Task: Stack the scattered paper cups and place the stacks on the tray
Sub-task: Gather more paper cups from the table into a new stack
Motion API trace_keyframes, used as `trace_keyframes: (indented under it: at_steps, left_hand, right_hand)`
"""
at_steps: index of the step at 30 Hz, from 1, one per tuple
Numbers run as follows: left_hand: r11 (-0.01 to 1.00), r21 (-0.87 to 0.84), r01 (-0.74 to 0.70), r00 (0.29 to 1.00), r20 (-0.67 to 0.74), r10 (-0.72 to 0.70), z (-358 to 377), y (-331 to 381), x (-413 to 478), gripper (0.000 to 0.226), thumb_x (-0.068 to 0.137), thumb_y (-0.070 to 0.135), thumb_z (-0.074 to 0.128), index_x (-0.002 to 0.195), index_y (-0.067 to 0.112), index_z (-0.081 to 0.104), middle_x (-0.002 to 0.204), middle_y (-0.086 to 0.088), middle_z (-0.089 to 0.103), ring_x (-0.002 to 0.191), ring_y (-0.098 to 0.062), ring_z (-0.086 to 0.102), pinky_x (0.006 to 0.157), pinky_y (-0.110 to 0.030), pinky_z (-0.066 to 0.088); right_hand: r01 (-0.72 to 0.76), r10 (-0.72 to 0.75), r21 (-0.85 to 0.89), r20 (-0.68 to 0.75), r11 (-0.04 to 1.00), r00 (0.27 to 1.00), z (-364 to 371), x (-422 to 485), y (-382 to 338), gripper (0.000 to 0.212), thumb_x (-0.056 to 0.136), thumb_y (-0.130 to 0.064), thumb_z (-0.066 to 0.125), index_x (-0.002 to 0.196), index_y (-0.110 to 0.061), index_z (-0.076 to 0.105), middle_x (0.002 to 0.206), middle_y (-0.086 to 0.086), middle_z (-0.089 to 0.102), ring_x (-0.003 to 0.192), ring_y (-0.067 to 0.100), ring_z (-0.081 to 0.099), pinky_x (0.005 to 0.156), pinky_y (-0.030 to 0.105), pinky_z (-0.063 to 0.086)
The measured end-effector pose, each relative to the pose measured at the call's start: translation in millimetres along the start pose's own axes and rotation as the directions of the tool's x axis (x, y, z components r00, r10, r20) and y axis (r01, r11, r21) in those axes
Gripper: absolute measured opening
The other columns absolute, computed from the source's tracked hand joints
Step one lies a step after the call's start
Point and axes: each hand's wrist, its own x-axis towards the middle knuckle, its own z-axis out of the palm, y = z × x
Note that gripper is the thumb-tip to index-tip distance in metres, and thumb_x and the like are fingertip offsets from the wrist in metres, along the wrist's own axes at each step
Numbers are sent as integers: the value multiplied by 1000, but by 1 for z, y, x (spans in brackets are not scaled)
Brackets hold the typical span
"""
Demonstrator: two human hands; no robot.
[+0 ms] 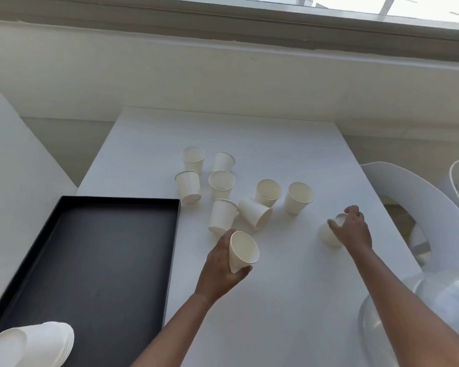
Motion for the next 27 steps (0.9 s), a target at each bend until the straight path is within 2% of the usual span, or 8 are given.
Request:
trace_keyframes:
  at_steps: [4,8,11,13,14,20,24,27]
  left_hand:
    - [1000,0,12,1000,-17,-12,-1,-1,-1,83,71,28,76,138,19,28,136,5,45,120,-16,47,98,-28,41]
    - [1000,3,22,999,-43,-22,0,-1,-1,82,71,28,76,138,19,29,135,5,46,119,-17,48,92,-17,36]
    - [999,-11,52,996,-67,-53,1,0,0,83,72,28,76,139,20,28,135,5,46,117,-19,48,90,-19,38]
    - [998,-21,61,995,-74,-62,1,1,0,82,72,28,75,139,19,28,136,4,45,118,-19,48,92,-25,41]
    - [998,-23,58,995,-76,-60,0,3,0,82,73,28,75,139,17,28,137,2,45,119,-19,48,93,-27,42]
    - [995,-65,80,989,-118,-87,-10,1,2,73,72,23,75,133,18,34,118,7,52,105,-19,56,75,-22,47]
    - [996,-11,91,990,-110,-92,-22,-9,-1,78,73,21,74,137,15,31,132,1,49,113,-20,53,86,-30,48]
    - [997,37,71,996,-60,-68,-26,-12,-4,78,73,21,73,138,15,30,135,-2,48,116,-22,51,93,-37,47]
  right_hand:
    - [-14,30,161,-96,987,995,-5,-15,-14,54,81,-20,67,124,-3,39,122,31,47,107,46,49,84,45,43]
    - [47,83,447,-268,893,960,-14,-41,-34,48,80,-23,67,123,-11,46,118,25,53,103,39,53,79,37,43]
    - [23,43,792,-62,610,997,-11,-70,-59,36,84,-23,65,115,-14,50,112,13,56,101,30,58,75,38,52]
    - [-84,-105,903,141,422,984,-5,-91,-79,25,85,-21,62,107,-16,51,108,8,57,95,22,60,71,33,52]
    - [-119,-189,910,207,398,960,0,-101,-87,21,85,-21,61,104,-18,52,105,7,59,92,19,61,71,32,52]
    - [56,-512,780,352,623,783,20,-126,-110,28,81,-29,69,101,-36,50,106,1,58,93,17,60,75,26,52]
    - [388,-656,570,397,724,641,17,-123,-111,58,76,-33,73,121,-42,38,110,-7,54,98,6,56,80,14,47]
    - [503,-716,513,441,696,541,21,-126,-114,82,76,-30,73,139,-42,21,128,-11,44,107,9,51,89,22,46]
